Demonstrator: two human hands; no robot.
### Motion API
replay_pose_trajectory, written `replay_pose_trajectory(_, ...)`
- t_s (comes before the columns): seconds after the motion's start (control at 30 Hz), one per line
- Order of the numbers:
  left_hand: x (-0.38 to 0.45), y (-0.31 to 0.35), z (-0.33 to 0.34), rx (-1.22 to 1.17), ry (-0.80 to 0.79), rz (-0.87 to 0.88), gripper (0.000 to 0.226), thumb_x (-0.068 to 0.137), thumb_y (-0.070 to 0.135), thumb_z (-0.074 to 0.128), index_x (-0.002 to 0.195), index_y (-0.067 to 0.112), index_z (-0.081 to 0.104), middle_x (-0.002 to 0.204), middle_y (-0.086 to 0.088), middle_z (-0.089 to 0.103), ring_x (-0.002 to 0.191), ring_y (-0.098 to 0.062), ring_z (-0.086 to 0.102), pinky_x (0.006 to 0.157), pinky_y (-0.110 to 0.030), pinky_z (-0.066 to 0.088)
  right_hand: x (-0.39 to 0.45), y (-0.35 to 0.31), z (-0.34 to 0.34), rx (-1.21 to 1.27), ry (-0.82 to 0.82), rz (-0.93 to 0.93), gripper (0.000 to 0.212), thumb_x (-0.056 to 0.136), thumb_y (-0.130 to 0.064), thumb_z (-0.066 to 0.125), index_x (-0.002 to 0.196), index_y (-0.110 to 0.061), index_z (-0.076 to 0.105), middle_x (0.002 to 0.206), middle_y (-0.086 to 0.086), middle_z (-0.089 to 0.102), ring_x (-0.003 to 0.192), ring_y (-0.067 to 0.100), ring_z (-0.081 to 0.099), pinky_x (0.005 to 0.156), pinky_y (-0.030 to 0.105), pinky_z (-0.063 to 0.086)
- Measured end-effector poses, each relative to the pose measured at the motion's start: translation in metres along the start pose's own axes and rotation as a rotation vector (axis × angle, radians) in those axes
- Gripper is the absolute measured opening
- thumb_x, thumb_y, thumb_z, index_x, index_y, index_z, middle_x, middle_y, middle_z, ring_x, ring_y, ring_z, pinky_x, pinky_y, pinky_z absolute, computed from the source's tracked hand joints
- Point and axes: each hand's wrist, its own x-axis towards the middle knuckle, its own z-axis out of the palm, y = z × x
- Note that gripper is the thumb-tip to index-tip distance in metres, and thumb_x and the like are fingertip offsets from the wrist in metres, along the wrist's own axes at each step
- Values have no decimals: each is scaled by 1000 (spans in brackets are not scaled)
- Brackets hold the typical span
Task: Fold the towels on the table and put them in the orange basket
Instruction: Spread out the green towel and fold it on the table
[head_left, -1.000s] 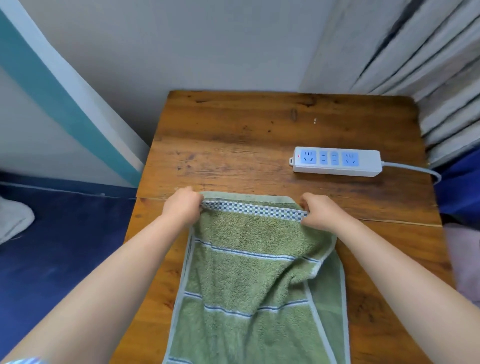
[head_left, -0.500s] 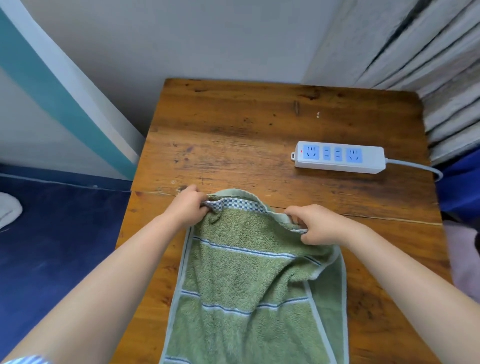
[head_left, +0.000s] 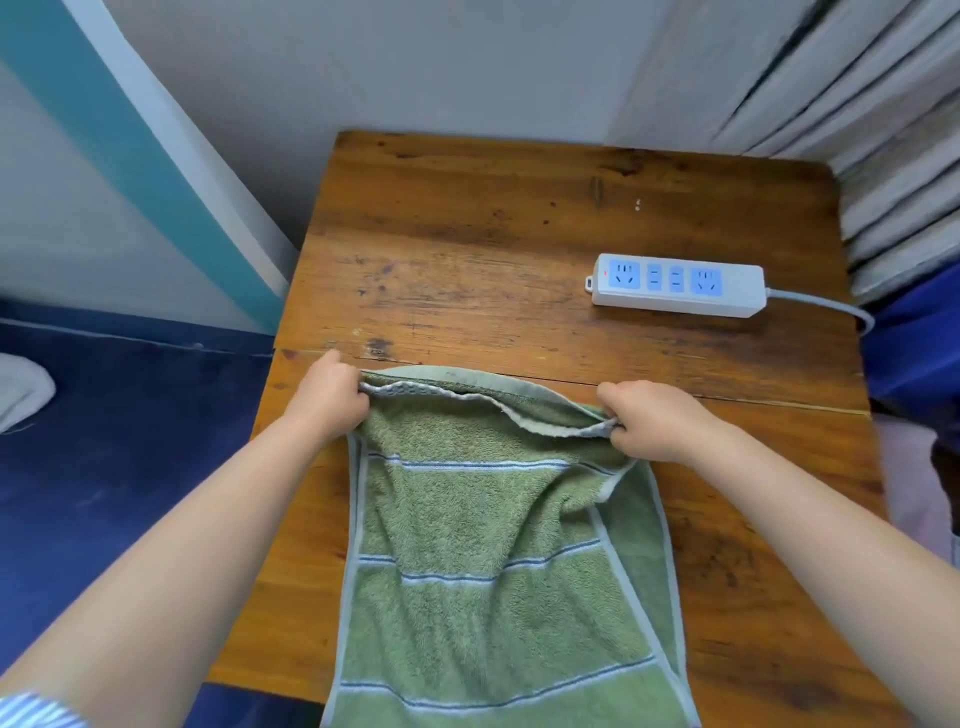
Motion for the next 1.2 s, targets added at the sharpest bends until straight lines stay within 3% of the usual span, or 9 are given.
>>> replay_pose_trajectory(0.17, -9, -10, 8, -70, -30, -3, 21, 87, 9, 50, 94, -7, 62, 101, -15, 45, 108, -32, 46, 91, -33, 38, 1, 4, 1, 131, 307, 109, 7, 91, -11, 42, 85, -13, 41, 68, -1, 47, 63, 21, 51, 44, 26, 31)
replay_pose_trajectory(0.23, -10, -12, 10, -103, -7, 7, 26, 88, 14, 53, 105, -4, 61, 117, -17, 47, 117, -32, 40, 99, -35, 33, 2, 4, 6, 167, 379, 188, 18, 92, -7, 42, 109, -5, 50, 96, 11, 61, 87, 30, 60, 62, 34, 49)
replay_pose_trajectory(0.3, -12, -13, 10, -158, 77, 12, 28, 87, 15, 56, 111, -1, 61, 131, -16, 43, 125, -32, 31, 106, -36, 25, 3, 3, 15, 177, 362, 263, 45, 91, -1, 43, 135, -7, 36, 131, 16, 49, 107, 31, 55, 82, 39, 50)
replay_pose_trajectory(0.37, -15, -13, 9, -237, 183, 14, 26, 88, 14, 57, 108, -1, 62, 133, -16, 42, 127, -32, 28, 107, -37, 22, 3, 1, 24, 156, 377, 288, 53, 90, -1, 45, 139, -10, 30, 142, 15, 36, 117, 30, 48, 89, 39, 47)
replay_pose_trajectory(0.5, -24, -13, 6, -285, 263, 50, 23, 90, 12, 55, 106, -3, 63, 119, -18, 53, 116, -32, 41, 96, -34, 30, 7, -1, 32, 165, 389, 281, 39, 89, -6, 47, 128, -6, 46, 132, 14, 47, 115, 29, 46, 90, 37, 44)
replay_pose_trajectory(0.7, -37, -8, 2, -474, 338, 47, 16, 89, 10, 57, 98, -1, 64, 96, -17, 67, 89, -28, 56, 73, -31, 39, 17, -2, 18, 638, 464, 403, 41, 87, 1, 49, 128, 0, 47, 126, 19, 51, 115, 30, 48, 98, 32, 37)
replay_pose_trajectory(0.87, -37, -9, 3, -478, 554, 5, 17, 90, 11, 54, 95, -2, 63, 89, -20, 66, 85, -33, 58, 69, -34, 39, 10, 2, 6, 784, 753, 460, 15, 78, 2, 55, 87, 6, 66, 89, 19, 59, 85, 28, 52, 61, 19, 29)
replay_pose_trajectory(1.07, -9, -6, 11, -199, 387, -152, 25, 94, 19, 48, 99, -3, 59, 101, -21, 62, 95, -37, 55, 70, -39, 42, 37, 7, 1, 609, 554, 522, 14, 80, -4, 56, 87, 1, 67, 102, 17, 59, 94, 28, 52, 72, 26, 34)
replay_pose_trajectory(1.2, 12, -8, 12, -87, 206, -74, 22, 92, 17, 51, 96, -3, 58, 107, -20, 59, 102, -34, 52, 82, -40, 42, 47, 11, 7, 398, 451, 490, 18, 78, 2, 54, 90, 3, 67, 109, 17, 57, 104, 32, 51, 81, 31, 42)
